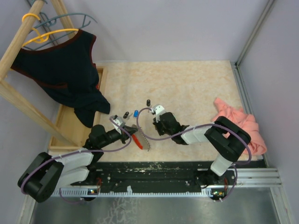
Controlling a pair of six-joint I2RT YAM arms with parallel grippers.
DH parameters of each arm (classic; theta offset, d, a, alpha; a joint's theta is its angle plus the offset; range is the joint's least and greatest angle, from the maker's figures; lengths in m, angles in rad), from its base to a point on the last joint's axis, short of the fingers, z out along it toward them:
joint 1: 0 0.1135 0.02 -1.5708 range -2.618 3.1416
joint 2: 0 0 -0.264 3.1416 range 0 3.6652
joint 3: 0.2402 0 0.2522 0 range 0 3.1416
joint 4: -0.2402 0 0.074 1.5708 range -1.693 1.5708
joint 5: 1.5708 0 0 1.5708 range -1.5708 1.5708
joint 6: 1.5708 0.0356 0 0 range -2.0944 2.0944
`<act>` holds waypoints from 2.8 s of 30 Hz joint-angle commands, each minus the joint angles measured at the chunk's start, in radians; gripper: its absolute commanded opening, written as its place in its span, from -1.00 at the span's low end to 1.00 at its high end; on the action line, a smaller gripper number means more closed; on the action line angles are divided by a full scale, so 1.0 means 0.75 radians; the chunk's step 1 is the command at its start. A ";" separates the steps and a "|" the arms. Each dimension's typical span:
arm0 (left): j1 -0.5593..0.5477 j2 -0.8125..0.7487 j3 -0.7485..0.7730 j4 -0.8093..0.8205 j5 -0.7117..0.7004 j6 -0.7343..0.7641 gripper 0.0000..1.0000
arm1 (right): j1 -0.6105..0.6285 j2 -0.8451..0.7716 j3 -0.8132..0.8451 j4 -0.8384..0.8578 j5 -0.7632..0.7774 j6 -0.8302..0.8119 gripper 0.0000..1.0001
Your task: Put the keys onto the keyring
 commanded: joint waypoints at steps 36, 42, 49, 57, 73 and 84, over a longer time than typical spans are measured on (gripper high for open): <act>0.005 0.392 0.343 -0.034 0.457 0.168 -1.00 | 0.021 -0.597 -0.027 -0.309 -0.635 -0.861 -1.00; 0.006 0.423 0.359 -0.032 0.520 0.157 -1.00 | 0.025 -0.572 -0.008 -0.333 -0.623 -0.860 -1.00; 0.006 0.402 0.356 -0.040 0.536 0.182 -1.00 | 0.028 -0.574 0.000 -0.341 -0.601 -0.860 -1.00; 0.004 0.363 0.355 -0.084 0.507 0.212 -1.00 | 0.030 -0.563 0.024 -0.367 -0.622 -0.859 -1.00; -0.015 0.335 0.370 -0.162 0.452 0.271 -1.00 | 0.036 -0.566 0.032 -0.336 -0.645 -0.836 -1.00; -0.032 0.293 0.341 -0.160 0.426 0.323 -1.00 | 0.036 -0.544 0.057 -0.328 -0.665 -0.809 -1.00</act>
